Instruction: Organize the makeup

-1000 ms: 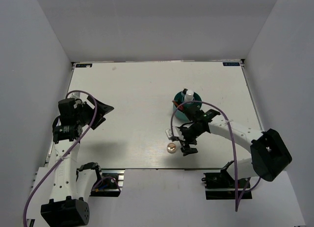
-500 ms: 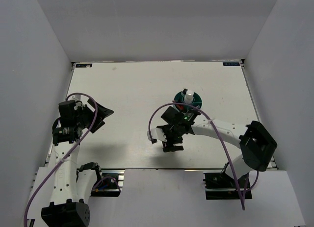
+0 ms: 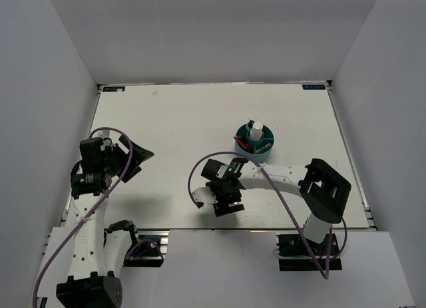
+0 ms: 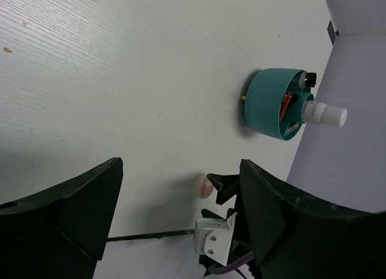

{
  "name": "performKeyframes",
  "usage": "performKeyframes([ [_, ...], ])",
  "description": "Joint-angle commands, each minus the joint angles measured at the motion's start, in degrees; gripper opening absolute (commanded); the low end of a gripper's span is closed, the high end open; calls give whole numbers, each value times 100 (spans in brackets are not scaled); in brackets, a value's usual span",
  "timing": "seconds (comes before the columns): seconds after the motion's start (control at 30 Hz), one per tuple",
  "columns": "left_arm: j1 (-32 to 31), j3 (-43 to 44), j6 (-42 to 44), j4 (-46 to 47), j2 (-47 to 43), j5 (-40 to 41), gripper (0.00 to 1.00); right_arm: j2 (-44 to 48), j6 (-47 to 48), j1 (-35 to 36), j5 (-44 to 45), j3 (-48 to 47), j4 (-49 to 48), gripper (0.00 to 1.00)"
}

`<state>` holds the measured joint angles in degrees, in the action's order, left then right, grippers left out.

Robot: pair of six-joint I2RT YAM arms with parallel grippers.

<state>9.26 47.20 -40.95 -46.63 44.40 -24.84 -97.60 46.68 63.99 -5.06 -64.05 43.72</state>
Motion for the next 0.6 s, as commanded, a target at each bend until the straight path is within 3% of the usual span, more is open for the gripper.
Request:
performKeyframes([
  [0.0,32,167,96,-65,-107,41,88,-48,-159,96,654,-11,-56,83],
  [0.23,32,149,105,-83,-142,23,88,-215,-352,140,1174,200,-382,80],
  [0.57,32,167,113,-118,-160,23,88,-338,-370,246,1112,165,-338,79],
])
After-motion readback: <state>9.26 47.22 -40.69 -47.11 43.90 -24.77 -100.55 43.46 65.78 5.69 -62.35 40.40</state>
